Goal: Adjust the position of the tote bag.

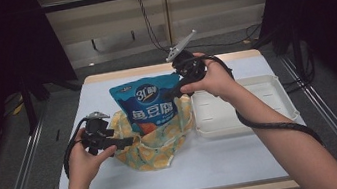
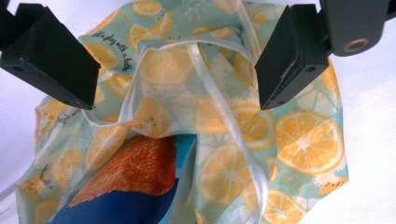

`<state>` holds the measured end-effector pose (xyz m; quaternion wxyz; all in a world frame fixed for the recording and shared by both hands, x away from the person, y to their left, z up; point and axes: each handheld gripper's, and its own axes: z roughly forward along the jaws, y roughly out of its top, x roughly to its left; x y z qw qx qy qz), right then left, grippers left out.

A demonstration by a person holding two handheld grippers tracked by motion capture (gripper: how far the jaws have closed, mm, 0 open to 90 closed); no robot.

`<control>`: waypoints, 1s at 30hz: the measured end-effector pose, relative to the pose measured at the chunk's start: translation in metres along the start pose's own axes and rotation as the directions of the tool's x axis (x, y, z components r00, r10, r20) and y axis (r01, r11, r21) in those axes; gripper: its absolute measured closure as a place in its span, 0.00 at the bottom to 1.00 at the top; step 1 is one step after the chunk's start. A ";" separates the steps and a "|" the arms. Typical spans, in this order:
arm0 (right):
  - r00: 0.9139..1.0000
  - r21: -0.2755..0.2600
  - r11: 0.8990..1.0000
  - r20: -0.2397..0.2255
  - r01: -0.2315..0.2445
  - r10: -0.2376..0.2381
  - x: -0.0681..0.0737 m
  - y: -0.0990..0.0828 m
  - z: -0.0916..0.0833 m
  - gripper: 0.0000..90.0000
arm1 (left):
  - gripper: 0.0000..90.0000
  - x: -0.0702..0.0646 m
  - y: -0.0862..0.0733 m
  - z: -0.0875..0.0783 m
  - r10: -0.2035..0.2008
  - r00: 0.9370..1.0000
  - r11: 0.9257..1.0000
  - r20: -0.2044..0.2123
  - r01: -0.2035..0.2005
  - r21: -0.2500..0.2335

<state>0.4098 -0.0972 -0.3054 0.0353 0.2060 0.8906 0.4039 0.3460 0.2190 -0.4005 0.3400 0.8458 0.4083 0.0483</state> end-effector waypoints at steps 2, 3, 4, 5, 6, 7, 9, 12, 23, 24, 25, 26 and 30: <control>1.000 0.009 1.000 0.010 0.002 -0.002 0.001 0.002 -0.001 0.32 | 0.15 0.000 0.000 0.001 -0.003 1.000 1.000 0.001 0.003 -0.003; 1.000 0.010 1.000 0.001 0.006 -0.006 0.001 0.003 -0.001 0.33 | 0.15 0.000 0.000 0.001 -0.004 1.000 1.000 0.001 0.004 -0.001; 1.000 0.011 1.000 0.003 0.010 -0.010 0.000 0.004 -0.001 0.34 | 0.15 0.001 0.000 0.002 -0.007 1.000 1.000 0.001 0.007 -0.001; 1.000 0.012 1.000 0.006 0.010 -0.010 0.000 0.005 -0.001 0.34 | 0.15 0.001 0.000 0.002 -0.010 1.000 1.000 -0.001 0.010 -0.002; 1.000 0.015 1.000 0.006 0.012 -0.012 0.000 0.006 0.000 0.34 | 0.15 0.001 0.000 0.002 -0.009 1.000 1.000 0.001 0.009 0.000; 1.000 0.018 1.000 0.006 0.014 -0.014 0.000 0.006 0.000 0.35 | 0.15 0.002 0.000 0.001 -0.002 1.000 1.000 -0.002 0.002 -0.001; 1.000 0.024 1.000 0.007 0.014 -0.014 0.000 0.007 0.001 0.36 | 0.15 0.001 0.001 0.002 -0.004 1.000 1.000 -0.002 0.004 -0.004; 1.000 0.025 0.999 0.008 0.020 -0.020 -0.002 0.008 0.003 0.37 | 0.14 0.002 0.001 0.002 0.002 1.000 1.000 -0.004 -0.002 0.004; 0.999 0.054 0.998 -0.009 0.042 -0.041 -0.001 0.016 0.017 0.44 | 0.14 0.002 -0.002 0.001 -0.011 1.000 1.000 -0.010 0.011 0.004; 0.999 0.057 0.997 -0.009 0.044 -0.044 0.000 0.017 0.018 0.45 | 0.14 0.002 -0.002 0.001 -0.009 1.000 1.000 -0.010 0.009 0.005; 0.999 0.059 0.997 -0.012 0.052 -0.051 0.000 0.017 0.020 0.47 | 0.14 0.002 -0.002 0.001 -0.013 1.000 1.000 -0.012 0.013 0.001; 0.999 0.054 0.997 -0.019 0.052 -0.051 0.001 0.018 0.020 0.48 | 0.14 0.002 -0.002 0.000 -0.008 1.000 1.000 -0.015 0.008 0.005; 0.998 0.053 0.997 -0.007 0.056 -0.056 0.001 0.021 0.021 0.48 | 0.14 0.002 -0.003 -0.001 -0.013 1.000 1.000 -0.017 0.013 -0.003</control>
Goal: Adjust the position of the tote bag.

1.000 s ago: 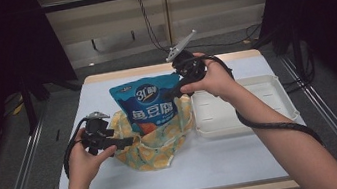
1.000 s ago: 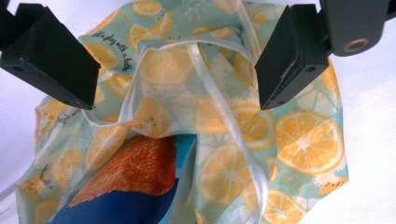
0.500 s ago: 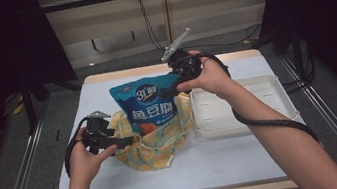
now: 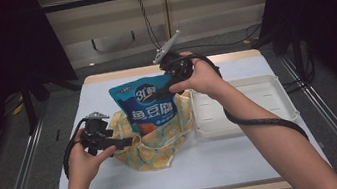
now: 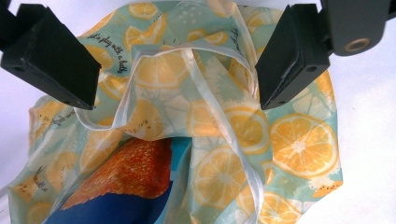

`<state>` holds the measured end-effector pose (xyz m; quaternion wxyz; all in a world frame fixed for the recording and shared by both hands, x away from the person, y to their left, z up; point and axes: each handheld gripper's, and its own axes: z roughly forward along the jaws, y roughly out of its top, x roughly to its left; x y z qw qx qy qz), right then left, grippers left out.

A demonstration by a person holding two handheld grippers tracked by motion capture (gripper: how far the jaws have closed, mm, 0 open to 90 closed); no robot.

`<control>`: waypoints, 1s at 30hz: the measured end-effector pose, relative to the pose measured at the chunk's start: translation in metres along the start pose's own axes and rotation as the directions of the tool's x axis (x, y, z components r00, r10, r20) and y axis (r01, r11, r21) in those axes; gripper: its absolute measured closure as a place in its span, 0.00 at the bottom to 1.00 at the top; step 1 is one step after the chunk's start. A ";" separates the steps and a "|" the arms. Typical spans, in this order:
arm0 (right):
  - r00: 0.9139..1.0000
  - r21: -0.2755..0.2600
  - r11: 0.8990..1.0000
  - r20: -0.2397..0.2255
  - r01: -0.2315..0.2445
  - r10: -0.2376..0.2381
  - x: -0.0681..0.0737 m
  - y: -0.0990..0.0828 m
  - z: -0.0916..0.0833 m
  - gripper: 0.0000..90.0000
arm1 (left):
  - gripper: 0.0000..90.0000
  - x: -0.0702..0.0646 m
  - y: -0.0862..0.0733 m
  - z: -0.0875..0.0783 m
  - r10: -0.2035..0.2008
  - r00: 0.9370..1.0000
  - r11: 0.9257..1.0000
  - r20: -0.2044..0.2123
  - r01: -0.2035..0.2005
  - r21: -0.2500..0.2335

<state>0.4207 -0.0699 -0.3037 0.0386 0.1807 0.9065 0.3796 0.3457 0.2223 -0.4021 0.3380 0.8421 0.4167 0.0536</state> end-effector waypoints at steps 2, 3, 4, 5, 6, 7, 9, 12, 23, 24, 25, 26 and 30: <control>1.000 0.004 1.000 -0.005 0.011 -0.011 -0.001 0.001 -0.001 0.48 | 0.14 0.000 -0.001 0.001 0.002 1.000 1.000 0.002 -0.002 0.004; 1.000 0.006 1.000 -0.005 0.013 -0.013 -0.001 0.001 -0.001 0.48 | 0.14 0.000 -0.001 0.001 -0.001 1.000 1.000 0.003 0.001 0.006; 1.000 0.007 1.000 -0.003 0.009 -0.009 -0.001 0.002 -0.002 0.48 | 0.14 0.000 -0.001 0.001 -0.001 1.000 1.000 0.003 0.000 0.009; 1.000 0.003 1.000 -0.004 0.010 -0.010 -0.001 0.003 -0.003 0.48 | 0.14 0.000 -0.001 0.001 0.001 1.000 1.000 0.001 -0.001 0.008; 1.000 -0.003 1.000 -0.004 0.017 -0.017 -0.002 0.003 -0.003 0.48 | 0.14 0.000 -0.001 0.001 0.001 1.000 1.000 0.001 -0.001 0.007; 1.000 0.001 1.000 -0.003 0.006 -0.006 -0.001 0.004 -0.004 0.48 | 0.15 0.000 -0.001 0.001 0.001 1.000 1.000 0.000 -0.001 0.003; 1.000 0.000 1.000 0.004 0.016 -0.016 -0.001 0.005 -0.004 0.48 | 0.15 0.000 -0.001 0.001 0.002 1.000 1.000 0.000 -0.002 0.005; 1.000 0.006 1.000 0.005 0.010 -0.010 0.000 0.006 -0.004 0.48 | 0.15 0.000 -0.001 0.001 0.007 1.000 1.000 -0.004 -0.007 0.009; 1.000 0.024 1.000 -0.013 0.019 -0.018 0.002 0.013 0.004 0.55 | 0.14 0.000 -0.001 0.001 0.003 1.000 1.000 0.006 -0.003 0.009; 1.000 0.027 0.999 -0.015 0.023 -0.022 0.002 0.014 0.004 0.56 | 0.14 0.000 -0.001 0.001 0.004 1.000 1.000 0.003 -0.004 0.012; 1.000 0.032 0.999 -0.012 0.022 -0.022 0.002 0.014 0.005 0.57 | 0.14 0.000 -0.001 0.001 0.002 1.000 1.000 0.004 -0.002 0.012; 1.000 0.033 0.999 -0.015 0.024 -0.024 0.003 0.014 0.005 0.59 | 0.15 0.000 -0.001 0.001 0.003 1.000 1.000 0.004 -0.003 0.011; 0.999 0.049 0.998 -0.014 0.030 -0.030 0.004 0.017 0.008 0.68 | 0.15 -0.001 -0.001 0.003 -0.002 1.000 1.000 0.000 0.002 0.010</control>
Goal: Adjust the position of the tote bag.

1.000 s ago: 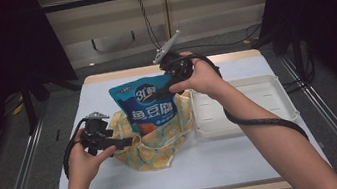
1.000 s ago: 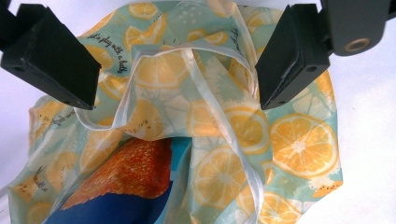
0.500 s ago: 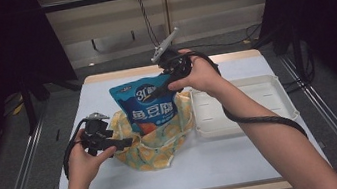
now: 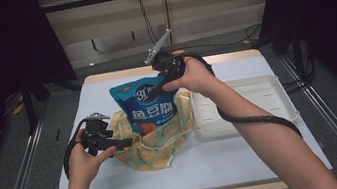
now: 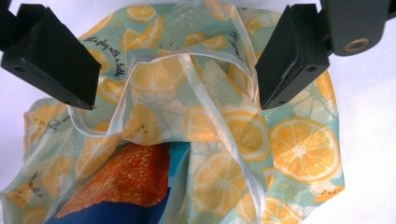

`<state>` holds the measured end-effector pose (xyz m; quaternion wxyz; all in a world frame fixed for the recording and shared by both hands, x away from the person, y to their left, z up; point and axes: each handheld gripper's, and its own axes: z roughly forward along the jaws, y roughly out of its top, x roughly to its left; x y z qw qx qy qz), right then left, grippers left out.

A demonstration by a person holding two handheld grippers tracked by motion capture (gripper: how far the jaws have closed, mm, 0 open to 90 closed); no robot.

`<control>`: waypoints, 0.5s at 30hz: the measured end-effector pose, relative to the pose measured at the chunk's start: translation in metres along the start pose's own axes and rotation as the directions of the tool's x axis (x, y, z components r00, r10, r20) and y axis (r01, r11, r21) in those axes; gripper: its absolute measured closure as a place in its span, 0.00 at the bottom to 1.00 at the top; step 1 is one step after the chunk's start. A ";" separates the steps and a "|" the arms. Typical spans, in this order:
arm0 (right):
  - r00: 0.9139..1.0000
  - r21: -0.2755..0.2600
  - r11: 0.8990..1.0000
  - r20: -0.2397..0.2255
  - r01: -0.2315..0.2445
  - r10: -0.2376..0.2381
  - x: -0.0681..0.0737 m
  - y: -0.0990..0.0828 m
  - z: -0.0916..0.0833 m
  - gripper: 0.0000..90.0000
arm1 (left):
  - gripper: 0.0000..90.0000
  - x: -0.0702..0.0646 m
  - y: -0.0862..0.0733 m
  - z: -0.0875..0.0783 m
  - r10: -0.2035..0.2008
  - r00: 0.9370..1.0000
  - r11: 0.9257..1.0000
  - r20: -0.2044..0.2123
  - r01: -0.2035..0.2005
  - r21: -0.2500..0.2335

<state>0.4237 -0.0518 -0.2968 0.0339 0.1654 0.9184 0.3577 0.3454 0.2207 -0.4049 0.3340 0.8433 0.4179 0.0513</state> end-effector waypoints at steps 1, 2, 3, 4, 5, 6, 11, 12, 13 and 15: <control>1.000 0.006 1.000 -0.002 0.000 0.000 0.001 0.001 0.001 0.71 | 0.15 0.000 0.000 0.000 0.002 1.000 1.000 0.000 -0.002 0.003; 1.000 0.021 1.000 -0.003 0.004 -0.004 0.001 0.002 0.001 0.75 | 0.15 0.000 0.000 0.000 0.002 1.000 1.000 0.000 -0.002 0.003; 1.000 0.024 1.000 0.010 -0.003 0.003 0.002 0.002 0.002 0.78 | 0.15 0.000 0.000 0.000 0.000 1.000 1.000 0.000 0.000 0.000; 1.000 0.037 0.999 0.006 -0.005 0.005 0.002 0.002 0.001 0.81 | 0.15 0.000 0.000 0.000 -0.001 1.000 1.000 0.003 0.001 0.003; 1.000 0.047 0.999 0.005 -0.001 0.001 0.002 0.003 0.001 0.83 | 0.15 0.000 0.000 0.000 0.000 1.000 1.000 0.000 0.000 0.003; 1.000 0.049 0.999 0.003 0.004 -0.004 0.001 0.003 0.001 0.87 | 0.15 0.000 0.000 0.000 -0.001 1.000 1.000 0.000 0.001 0.004; 1.000 0.066 0.998 0.012 0.025 -0.026 0.003 0.005 0.001 0.98 | 0.15 0.001 0.000 -0.001 0.004 1.000 1.000 -0.003 -0.004 0.011; 0.999 0.070 0.997 0.009 0.034 -0.035 0.004 0.006 0.001 1.00 | 0.15 0.002 -0.001 -0.001 0.008 1.000 1.000 -0.004 -0.008 0.014; 0.999 0.075 0.997 0.009 0.032 -0.033 0.005 0.006 0.001 1.00 | 0.15 0.002 -0.001 -0.001 0.008 1.000 1.000 0.000 -0.008 0.014; 0.999 0.074 0.996 0.002 0.041 -0.041 0.005 0.007 0.001 1.00 | 0.15 0.001 -0.001 -0.002 0.002 1.000 1.000 -0.002 -0.002 0.007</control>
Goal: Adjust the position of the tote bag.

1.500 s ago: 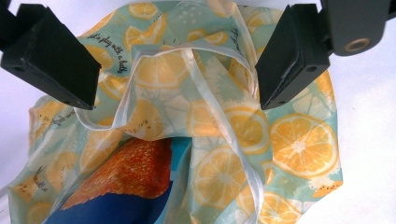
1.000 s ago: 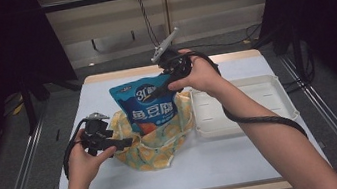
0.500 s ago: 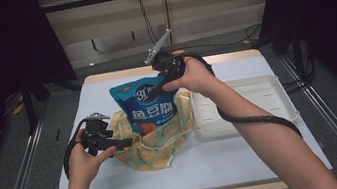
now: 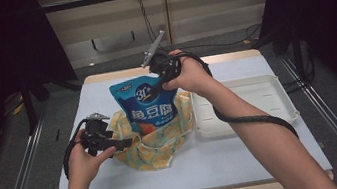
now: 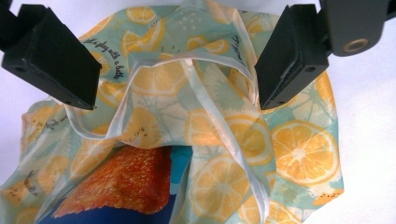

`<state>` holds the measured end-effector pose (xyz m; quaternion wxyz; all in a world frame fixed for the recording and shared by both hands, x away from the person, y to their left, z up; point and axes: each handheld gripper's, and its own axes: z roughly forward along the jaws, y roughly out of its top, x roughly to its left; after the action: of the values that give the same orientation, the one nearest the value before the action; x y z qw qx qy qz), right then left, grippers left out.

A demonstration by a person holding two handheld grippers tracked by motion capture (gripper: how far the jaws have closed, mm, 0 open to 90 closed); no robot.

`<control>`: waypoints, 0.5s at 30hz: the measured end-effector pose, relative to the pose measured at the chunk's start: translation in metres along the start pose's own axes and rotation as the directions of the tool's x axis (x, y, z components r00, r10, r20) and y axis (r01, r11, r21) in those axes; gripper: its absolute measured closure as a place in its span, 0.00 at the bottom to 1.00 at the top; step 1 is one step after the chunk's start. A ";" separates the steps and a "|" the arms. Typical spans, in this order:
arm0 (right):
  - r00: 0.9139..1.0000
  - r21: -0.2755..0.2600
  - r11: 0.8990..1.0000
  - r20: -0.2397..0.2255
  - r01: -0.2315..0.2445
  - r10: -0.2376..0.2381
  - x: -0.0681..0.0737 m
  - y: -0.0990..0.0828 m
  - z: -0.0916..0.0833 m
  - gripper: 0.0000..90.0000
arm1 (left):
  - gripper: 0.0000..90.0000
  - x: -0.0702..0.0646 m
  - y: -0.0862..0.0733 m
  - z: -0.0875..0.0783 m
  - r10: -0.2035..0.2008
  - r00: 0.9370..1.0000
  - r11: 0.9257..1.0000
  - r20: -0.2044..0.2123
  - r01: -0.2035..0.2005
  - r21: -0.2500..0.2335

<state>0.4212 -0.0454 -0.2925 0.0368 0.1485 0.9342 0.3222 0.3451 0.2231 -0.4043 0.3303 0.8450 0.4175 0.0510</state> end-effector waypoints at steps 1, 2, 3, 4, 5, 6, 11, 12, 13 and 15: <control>1.000 0.006 1.000 -0.004 0.004 -0.004 0.000 0.000 -0.001 1.00 | 0.15 0.000 0.000 0.000 0.004 1.000 1.000 -0.001 -0.004 -0.001; 1.000 0.007 1.000 -0.005 -0.004 0.005 0.001 0.000 -0.001 1.00 | 0.15 0.000 0.000 -0.001 0.004 1.000 1.000 -0.002 -0.004 -0.002; 1.000 0.003 1.000 -0.003 0.003 -0.003 0.001 -0.001 -0.001 1.00 | 0.15 0.000 0.000 -0.001 0.004 1.000 1.000 -0.003 -0.004 0.000; 1.000 -0.006 1.000 0.000 0.024 -0.024 -0.001 -0.001 -0.001 1.00 | 0.15 0.000 0.000 0.000 0.003 1.000 1.000 -0.002 -0.003 -0.001; 1.000 -0.004 1.000 -0.001 0.011 -0.011 0.000 -0.002 -0.001 1.00 | 0.15 0.000 -0.001 0.000 0.002 1.000 1.000 0.000 -0.002 0.001; 1.000 -0.005 1.000 0.002 0.006 -0.006 0.000 -0.002 -0.002 0.99 | 0.15 0.000 -0.001 0.000 0.003 1.000 1.000 0.002 -0.003 0.005; 1.000 -0.035 0.999 0.005 -0.007 0.007 0.000 -0.003 -0.007 0.94 | 0.15 -0.001 -0.001 0.001 0.004 1.000 1.000 -0.001 -0.004 0.006; 1.000 -0.038 0.999 0.006 -0.013 0.013 0.000 -0.003 -0.008 0.93 | 0.15 -0.001 -0.001 0.001 0.004 1.000 1.000 0.000 -0.004 0.010; 1.000 -0.037 0.999 0.008 -0.014 0.015 -0.001 -0.003 -0.009 0.92 | 0.15 -0.001 -0.001 0.001 0.004 1.000 1.000 0.002 -0.004 0.013; 1.000 -0.042 0.999 0.004 -0.013 0.013 -0.001 -0.004 -0.010 0.91 | 0.15 -0.001 -0.001 0.002 0.005 1.000 1.000 0.000 -0.005 0.014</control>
<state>0.4198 -0.0543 -0.2868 0.0399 0.1546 0.9262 0.3415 0.3446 0.2217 -0.4065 0.3241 0.8484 0.4156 0.0490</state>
